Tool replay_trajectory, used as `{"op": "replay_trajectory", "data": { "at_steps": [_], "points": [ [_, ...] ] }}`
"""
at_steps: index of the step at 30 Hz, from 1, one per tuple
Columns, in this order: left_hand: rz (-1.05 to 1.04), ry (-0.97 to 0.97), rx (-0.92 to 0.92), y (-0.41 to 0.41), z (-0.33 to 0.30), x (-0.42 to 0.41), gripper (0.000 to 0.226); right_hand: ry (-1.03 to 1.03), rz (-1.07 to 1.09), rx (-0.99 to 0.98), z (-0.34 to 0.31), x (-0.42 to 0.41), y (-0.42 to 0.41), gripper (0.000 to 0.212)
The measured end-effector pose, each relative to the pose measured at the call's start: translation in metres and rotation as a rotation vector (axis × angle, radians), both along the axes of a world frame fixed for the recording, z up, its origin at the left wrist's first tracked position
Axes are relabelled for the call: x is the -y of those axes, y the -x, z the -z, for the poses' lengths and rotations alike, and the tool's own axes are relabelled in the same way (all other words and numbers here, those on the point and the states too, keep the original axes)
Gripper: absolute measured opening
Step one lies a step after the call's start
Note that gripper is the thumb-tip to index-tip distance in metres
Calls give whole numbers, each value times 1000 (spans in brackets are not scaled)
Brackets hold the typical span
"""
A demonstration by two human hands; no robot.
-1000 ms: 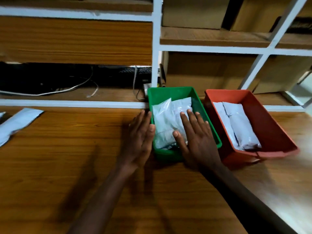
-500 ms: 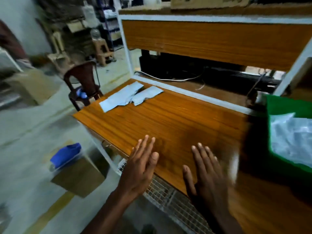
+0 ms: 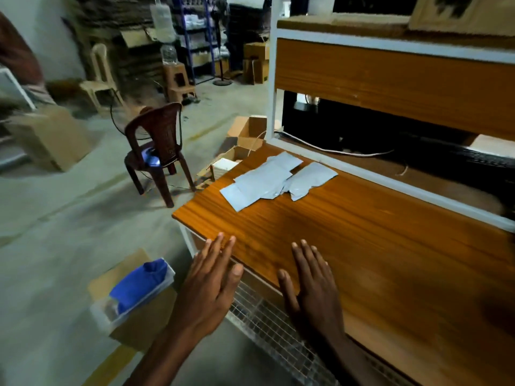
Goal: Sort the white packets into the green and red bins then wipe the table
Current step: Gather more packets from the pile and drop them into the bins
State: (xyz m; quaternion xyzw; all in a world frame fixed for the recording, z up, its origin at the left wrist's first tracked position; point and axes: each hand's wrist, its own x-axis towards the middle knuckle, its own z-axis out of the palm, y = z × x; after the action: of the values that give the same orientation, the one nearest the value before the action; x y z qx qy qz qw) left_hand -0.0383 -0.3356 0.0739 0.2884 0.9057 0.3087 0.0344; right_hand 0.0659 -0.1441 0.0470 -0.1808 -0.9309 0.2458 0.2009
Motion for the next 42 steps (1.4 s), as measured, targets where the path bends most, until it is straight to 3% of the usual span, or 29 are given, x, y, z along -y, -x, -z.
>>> {"op": "replay_trajectory", "data": {
  "at_steps": [5, 18, 26, 34, 36, 39, 42],
  "points": [
    [120, 36, -13, 85, -1, -3, 71, 23, 78, 36, -1, -2, 72, 73],
    [404, 196, -121, 261, 18, -112, 84, 41, 264, 76, 19, -69, 216, 67],
    [602, 339, -251, 329, 55, -172, 76, 37, 450, 196, 25, -129, 273, 75],
    [614, 311, -211, 371, 94, -195, 72, 75, 418, 470, 38, -184, 319, 55],
    [563, 277, -184, 375, 95, -195, 72, 52, 403, 511, 41, -180, 306, 60],
    [533, 206, -206, 378, 87, -194, 72, -3, 454, 421, 38, -173, 292, 79],
    [609, 195, -278, 378, 82, -199, 72, 46, 572, 440, 33, -168, 305, 78]
  ]
}}
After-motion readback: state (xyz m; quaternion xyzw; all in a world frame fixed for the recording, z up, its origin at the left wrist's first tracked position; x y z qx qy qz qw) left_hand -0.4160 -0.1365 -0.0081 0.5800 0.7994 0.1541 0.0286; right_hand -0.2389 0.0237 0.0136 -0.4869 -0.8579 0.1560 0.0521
